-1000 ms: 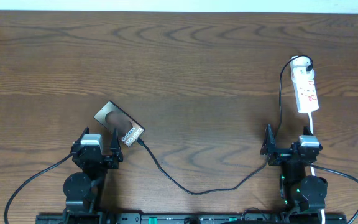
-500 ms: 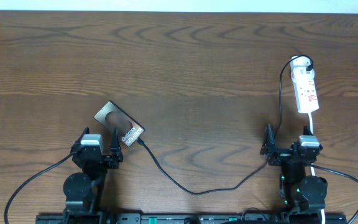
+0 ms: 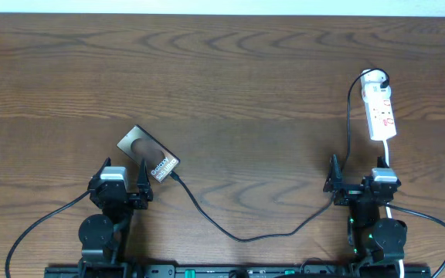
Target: Plug charger to phone and switch on socket
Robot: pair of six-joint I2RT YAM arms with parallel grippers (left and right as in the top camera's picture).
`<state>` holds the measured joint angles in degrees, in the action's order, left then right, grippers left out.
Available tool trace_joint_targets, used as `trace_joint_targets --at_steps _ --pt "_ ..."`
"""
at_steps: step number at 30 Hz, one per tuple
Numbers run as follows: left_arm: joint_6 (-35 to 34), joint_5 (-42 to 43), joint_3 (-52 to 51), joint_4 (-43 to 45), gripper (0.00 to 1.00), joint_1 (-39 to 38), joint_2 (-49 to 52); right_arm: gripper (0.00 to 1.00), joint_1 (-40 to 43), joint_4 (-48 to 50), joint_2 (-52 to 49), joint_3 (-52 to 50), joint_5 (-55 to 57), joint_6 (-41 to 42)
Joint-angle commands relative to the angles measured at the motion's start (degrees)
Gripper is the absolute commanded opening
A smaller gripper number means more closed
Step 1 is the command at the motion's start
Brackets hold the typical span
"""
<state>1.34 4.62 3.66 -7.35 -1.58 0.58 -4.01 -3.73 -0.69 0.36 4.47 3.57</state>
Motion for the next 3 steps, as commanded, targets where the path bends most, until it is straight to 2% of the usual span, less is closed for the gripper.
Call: trace_joint_targets --at_steps 1,3 --pt "0.3 0.7 -1.6 -0.3 0.75 0.3 -0.3 0.99 -0.3 -0.3 0.3 0.0 -0.5 -0.9" --pt "0.3 0.7 -1.6 -0.3 0.74 0.3 -0.3 0.99 -0.3 -0.3 0.3 0.0 -0.5 -0.9"
